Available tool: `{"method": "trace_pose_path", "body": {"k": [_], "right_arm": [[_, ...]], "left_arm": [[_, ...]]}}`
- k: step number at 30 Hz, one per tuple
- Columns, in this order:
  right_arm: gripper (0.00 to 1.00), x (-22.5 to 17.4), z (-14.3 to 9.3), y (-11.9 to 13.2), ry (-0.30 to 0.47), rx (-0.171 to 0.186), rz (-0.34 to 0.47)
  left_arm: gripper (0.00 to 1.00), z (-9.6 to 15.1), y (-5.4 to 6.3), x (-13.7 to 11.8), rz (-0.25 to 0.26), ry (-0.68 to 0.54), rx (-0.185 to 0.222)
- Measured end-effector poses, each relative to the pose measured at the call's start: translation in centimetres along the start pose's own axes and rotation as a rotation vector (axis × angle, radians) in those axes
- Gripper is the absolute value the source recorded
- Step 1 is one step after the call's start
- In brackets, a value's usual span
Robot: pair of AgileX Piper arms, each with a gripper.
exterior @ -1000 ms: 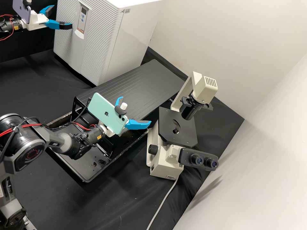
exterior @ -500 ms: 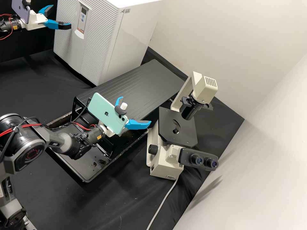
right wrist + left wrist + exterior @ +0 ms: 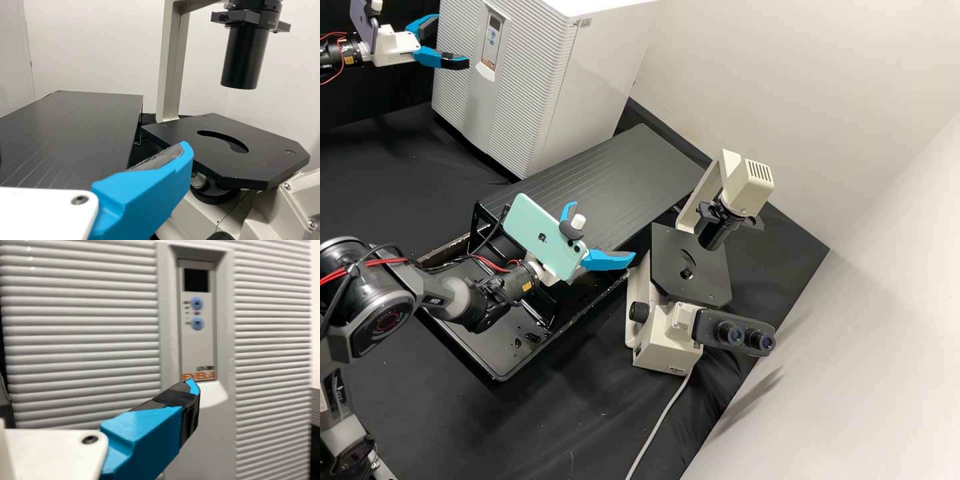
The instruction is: Open the incubator door
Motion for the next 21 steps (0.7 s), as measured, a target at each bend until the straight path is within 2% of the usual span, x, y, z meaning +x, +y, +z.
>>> {"method": "trace_pose_path", "body": {"k": [2,4,6,14,18,21], "right_arm": [[1.0,0.0,0.0,0.0,0.0,0.0,0.0],[1.0,0.0,0.0,0.0,0.0,0.0,0.0],[1.0,0.0,0.0,0.0,0.0,0.0,0.0],[1.0,0.0,0.0,0.0,0.0,0.0,0.0],[1.0,0.0,0.0,0.0,0.0,0.0,0.0],[1.0,0.0,0.0,0.0,0.0,0.0,0.0]], "left_arm": [[1.0,-0.1,-0.5,-0.6,0.001,-0.018,0.018],[1.0,-0.3,-1.0,-1.5,-0.02,-0.025,0.043],[1.0,-0.5,-1.5,-2.2,-0.046,-0.028,0.051],[1.0,-1.9,-3.8,-6.2,-0.139,0.046,0.045],[1.0,-3.0,-4.5,-7.8,-0.164,0.09,0.04],[1.0,-3.9,-4.8,-9.0,-0.17,0.134,0.022]]}}
